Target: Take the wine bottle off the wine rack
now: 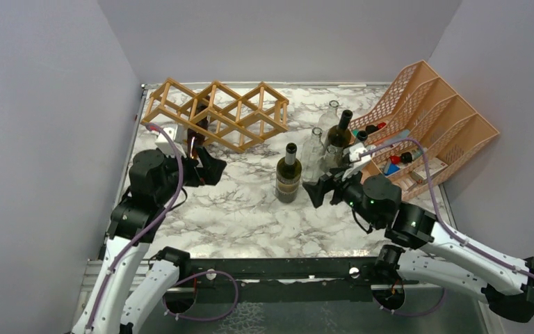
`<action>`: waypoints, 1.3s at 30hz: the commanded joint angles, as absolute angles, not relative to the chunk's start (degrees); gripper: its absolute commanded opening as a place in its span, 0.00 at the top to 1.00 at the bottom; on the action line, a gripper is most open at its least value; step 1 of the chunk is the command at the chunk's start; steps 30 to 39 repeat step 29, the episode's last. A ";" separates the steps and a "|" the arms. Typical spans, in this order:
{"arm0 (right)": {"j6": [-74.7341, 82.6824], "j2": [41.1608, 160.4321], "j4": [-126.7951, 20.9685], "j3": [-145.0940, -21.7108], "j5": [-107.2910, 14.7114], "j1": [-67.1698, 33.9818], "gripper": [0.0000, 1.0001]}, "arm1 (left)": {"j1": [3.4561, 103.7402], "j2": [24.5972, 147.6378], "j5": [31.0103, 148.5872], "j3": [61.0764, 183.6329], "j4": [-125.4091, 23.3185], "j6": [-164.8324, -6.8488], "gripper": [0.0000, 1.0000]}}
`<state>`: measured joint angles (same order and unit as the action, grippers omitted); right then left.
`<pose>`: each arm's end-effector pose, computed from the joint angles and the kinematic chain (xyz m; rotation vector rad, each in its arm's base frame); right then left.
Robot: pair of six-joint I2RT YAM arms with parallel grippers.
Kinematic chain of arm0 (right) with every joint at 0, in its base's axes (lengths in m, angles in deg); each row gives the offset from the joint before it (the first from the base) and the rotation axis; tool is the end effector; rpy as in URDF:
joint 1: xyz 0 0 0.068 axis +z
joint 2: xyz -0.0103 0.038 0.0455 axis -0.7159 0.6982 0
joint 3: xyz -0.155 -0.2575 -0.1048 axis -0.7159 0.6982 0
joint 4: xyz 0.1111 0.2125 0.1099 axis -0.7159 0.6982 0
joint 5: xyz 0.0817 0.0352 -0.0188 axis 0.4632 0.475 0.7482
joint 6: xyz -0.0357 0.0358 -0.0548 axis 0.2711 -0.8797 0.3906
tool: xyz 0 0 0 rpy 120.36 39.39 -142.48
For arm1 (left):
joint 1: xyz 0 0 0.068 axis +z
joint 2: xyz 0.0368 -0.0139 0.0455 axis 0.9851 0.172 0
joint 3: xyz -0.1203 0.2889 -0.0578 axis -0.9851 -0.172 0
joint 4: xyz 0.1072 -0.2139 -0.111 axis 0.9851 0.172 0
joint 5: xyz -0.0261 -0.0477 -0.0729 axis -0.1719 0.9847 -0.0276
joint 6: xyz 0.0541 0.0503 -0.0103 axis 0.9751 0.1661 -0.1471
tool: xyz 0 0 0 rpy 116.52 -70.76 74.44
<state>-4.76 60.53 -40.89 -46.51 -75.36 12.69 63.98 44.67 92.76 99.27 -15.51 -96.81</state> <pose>0.1045 0.1262 0.3341 -0.4193 1.7986 0.5719 0.1062 -0.0434 0.3669 0.0284 1.9357 -0.6409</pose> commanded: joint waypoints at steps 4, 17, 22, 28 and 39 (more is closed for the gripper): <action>1.89 65.36 -29.88 -66.93 -92.26 12.70 0.00 | 64.28 56.12 89.77 119.15 -25.27 -91.05 0.01; 19.57 70.10 -38.40 -93.80 -90.99 12.73 0.00 | 64.29 63.56 86.69 142.74 -31.74 -86.66 0.01; 21.38 69.09 -40.10 -95.60 -91.69 12.68 0.00 | 64.28 62.43 85.95 143.31 -32.82 -85.42 0.01; 21.90 67.90 -40.80 -93.20 -87.67 12.67 0.01 | 64.28 61.83 85.60 142.86 -32.85 -84.81 0.01; 21.38 67.55 -40.99 -92.79 -87.10 12.71 0.00 | 64.28 61.69 85.79 142.60 -32.86 -84.93 0.01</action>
